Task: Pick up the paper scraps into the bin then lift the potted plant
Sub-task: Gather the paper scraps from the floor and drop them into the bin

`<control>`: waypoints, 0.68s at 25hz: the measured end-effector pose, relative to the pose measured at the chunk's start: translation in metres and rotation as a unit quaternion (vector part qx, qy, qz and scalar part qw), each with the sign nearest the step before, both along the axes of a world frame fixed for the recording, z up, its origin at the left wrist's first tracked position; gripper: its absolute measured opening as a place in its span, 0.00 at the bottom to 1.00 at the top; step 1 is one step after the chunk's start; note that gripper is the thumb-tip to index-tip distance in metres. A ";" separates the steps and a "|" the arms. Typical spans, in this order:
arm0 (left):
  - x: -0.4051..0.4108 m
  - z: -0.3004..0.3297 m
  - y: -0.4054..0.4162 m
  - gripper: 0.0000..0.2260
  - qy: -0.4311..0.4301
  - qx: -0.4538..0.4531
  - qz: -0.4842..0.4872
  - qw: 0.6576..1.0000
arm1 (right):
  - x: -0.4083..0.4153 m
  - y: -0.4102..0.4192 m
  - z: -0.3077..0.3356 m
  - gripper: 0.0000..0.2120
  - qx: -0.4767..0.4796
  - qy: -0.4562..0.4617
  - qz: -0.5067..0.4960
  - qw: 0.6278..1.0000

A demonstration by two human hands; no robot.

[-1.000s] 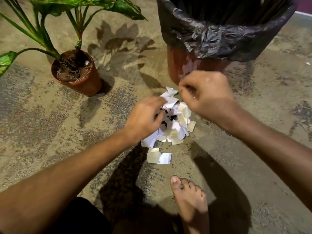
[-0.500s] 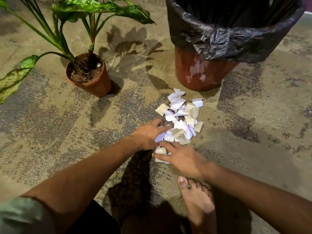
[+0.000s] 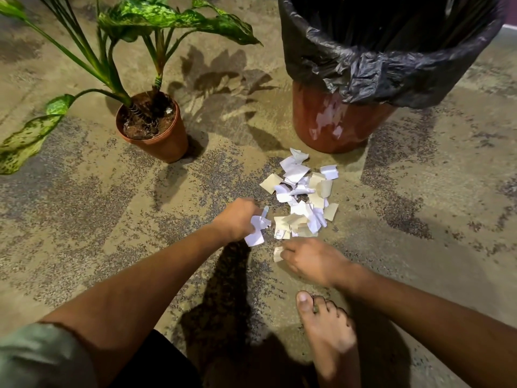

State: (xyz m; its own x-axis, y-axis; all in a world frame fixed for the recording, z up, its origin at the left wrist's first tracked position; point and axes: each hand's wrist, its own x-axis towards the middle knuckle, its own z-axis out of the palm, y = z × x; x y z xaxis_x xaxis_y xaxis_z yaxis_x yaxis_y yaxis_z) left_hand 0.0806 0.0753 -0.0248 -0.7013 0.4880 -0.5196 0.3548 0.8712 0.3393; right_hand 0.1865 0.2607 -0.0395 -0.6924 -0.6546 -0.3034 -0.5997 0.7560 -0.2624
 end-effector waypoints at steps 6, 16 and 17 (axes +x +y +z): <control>-0.007 0.016 -0.004 0.08 -0.113 0.105 0.226 0.962 | -0.030 -0.002 0.004 0.12 -0.204 -0.126 -0.294 0.925; -0.015 0.022 -0.017 0.09 -0.084 0.093 0.236 0.964 | -0.032 -0.010 -0.014 0.22 -0.075 -0.056 -0.243 0.966; -0.016 0.024 -0.015 0.09 -0.075 0.093 0.237 0.964 | -0.033 -0.009 -0.013 0.20 -0.071 -0.050 -0.248 0.965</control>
State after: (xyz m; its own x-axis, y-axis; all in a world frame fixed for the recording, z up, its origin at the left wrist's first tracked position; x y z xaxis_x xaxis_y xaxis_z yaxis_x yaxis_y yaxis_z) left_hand 0.0647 0.0599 -0.0008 -0.7924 0.2251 -0.5670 -0.1335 0.8430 0.5211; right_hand 0.1530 0.2515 -0.0520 -0.9030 -0.2909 -0.3162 -0.1407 0.8955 -0.4222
